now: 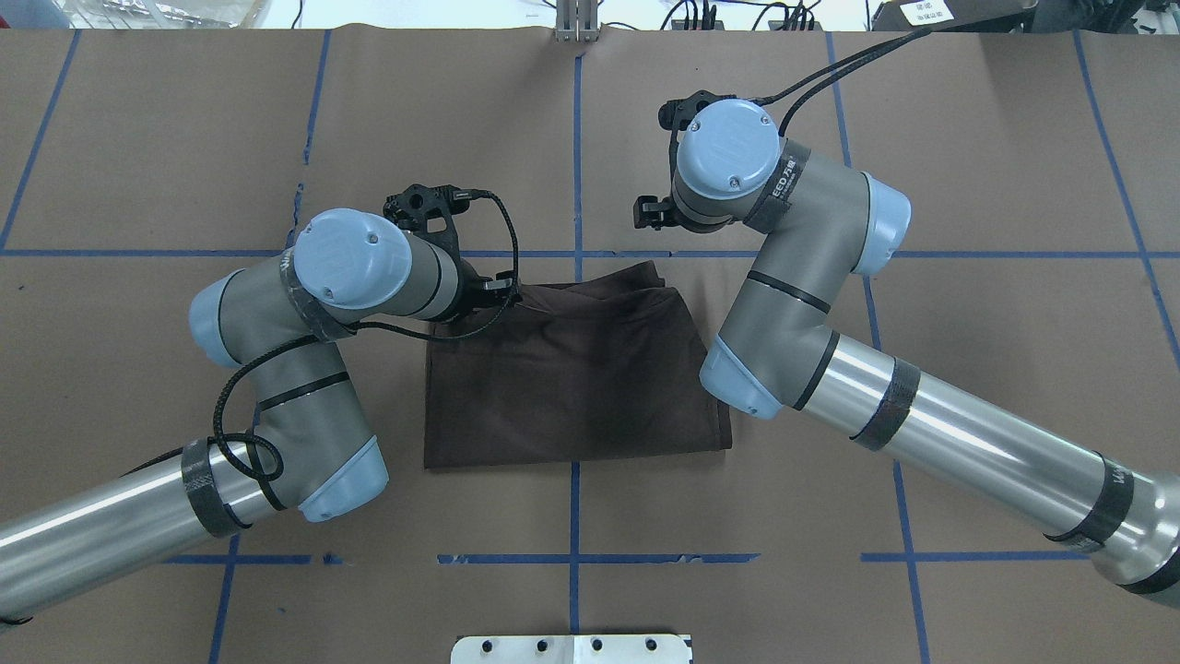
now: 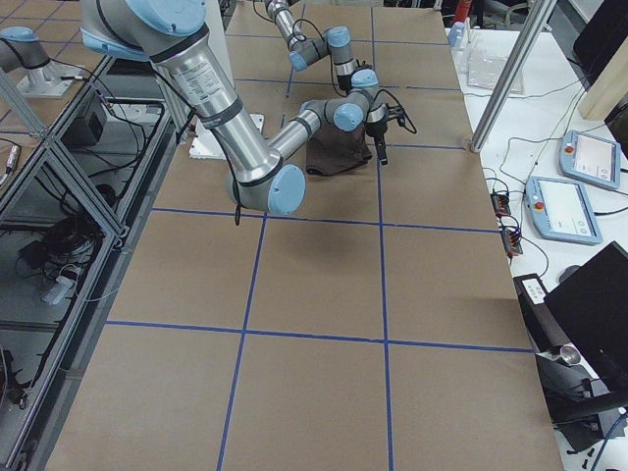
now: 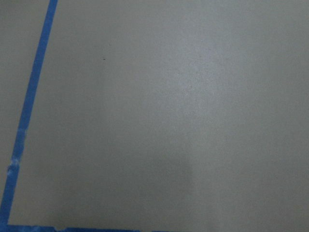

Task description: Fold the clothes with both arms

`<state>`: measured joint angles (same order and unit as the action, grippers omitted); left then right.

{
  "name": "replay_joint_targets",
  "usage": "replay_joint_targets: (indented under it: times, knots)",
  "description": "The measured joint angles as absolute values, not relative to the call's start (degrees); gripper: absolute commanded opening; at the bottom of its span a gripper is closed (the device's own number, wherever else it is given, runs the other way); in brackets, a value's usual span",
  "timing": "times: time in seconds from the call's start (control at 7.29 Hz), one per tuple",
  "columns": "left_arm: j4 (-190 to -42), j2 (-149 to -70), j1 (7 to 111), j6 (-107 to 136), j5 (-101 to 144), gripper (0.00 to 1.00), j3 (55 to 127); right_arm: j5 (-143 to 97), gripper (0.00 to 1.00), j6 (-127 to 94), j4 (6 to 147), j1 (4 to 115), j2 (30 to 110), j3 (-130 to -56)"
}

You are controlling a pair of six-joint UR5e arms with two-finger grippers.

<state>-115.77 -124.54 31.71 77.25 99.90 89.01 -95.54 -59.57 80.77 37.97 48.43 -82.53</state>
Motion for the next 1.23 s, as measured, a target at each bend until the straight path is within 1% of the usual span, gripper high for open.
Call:
replay_joint_targets:
  times: [0.14,0.27,0.41,0.55,0.82,0.96,1.23]
  knots:
    - [-116.31,-124.62,31.31,77.20,99.92,0.67,88.98,-95.54,1.00,-59.54,80.77,37.97,48.43,-82.53]
    - [-116.68,-124.70,30.91,77.16,99.91,0.48,88.93,-95.54,1.00,-59.51,80.77,37.97,48.43,-82.53]
    - [-116.85,-124.76,30.54,77.13,99.81,0.15,88.89,-95.54,1.00,-59.51,80.77,37.97,48.43,-82.53]
    - [-116.88,-124.76,30.21,77.10,99.68,0.10,88.87,-95.54,1.00,-59.52,80.77,37.95,48.43,-82.53]
    - [-116.84,-124.59,30.01,76.99,99.59,0.10,88.86,-95.54,1.00,-59.56,80.77,37.93,48.43,-82.53]
    - [-116.82,-124.51,29.99,76.94,99.58,0.00,88.86,-95.54,1.00,-59.55,80.77,37.93,48.43,-82.53]
    - [-116.81,-124.51,30.02,76.96,99.56,0.00,88.86,-95.54,1.00,-59.58,80.77,37.96,48.43,-82.53]
